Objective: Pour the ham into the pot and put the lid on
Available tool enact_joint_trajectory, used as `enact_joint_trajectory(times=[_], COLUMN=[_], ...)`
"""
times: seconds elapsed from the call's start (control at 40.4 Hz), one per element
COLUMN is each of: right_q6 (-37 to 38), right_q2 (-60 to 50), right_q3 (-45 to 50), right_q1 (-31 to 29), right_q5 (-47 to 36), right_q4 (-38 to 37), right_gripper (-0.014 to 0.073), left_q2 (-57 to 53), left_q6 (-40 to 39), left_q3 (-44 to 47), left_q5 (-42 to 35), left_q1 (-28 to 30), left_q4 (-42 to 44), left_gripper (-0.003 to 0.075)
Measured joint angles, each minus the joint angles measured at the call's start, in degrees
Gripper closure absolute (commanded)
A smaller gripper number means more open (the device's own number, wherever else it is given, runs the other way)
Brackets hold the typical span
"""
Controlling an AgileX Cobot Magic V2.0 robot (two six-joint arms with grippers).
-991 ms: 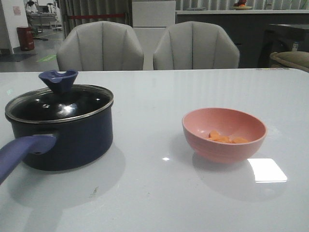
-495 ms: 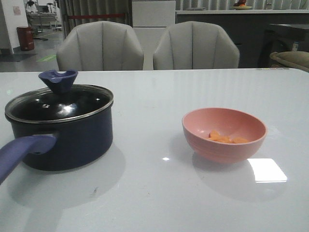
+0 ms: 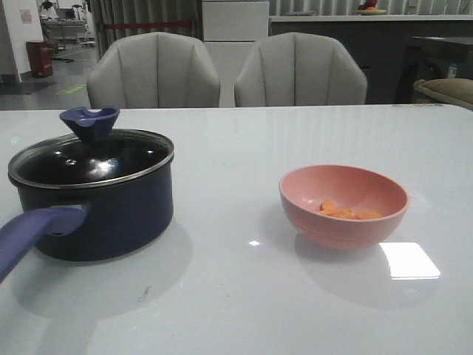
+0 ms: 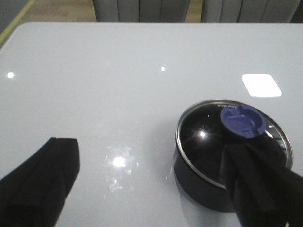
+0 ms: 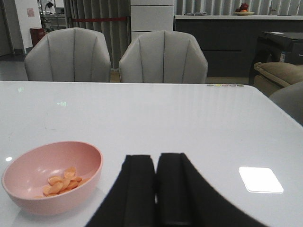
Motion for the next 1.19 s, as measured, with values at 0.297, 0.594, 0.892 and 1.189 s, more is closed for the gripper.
enact_joint_trajectory(times=[0.297, 0.594, 0.892, 1.189], right_q6=[0.0, 0.0, 0.0, 0.0], right_q2=[0.0, 0.0, 0.0, 0.0], right_q3=[0.0, 0.0, 0.0, 0.0], right_q1=[0.0, 0.0, 0.0, 0.0], right_q5=[0.0, 0.0, 0.0, 0.0], right_q4=[0.0, 0.0, 0.0, 0.0], right_gripper=[0.0447, 0.0447, 0.0447, 0.0447], left_q2=[21.1, 39.0, 50.6, 58.1], left_q6=[0.0, -0.4, -5.4, -11.7], left_q3=[-16.3, -28.5, -39.5, -47.0], left_q5=[15.1, 20.0, 25.2, 27.9], left_q1=[-1.8, -10.9, -16.0, -19.1], left_q4=[-5.1, -5.0, -0.2, 4.3], left_gripper=[0.0158, 0.0171, 0.0166, 0.0166])
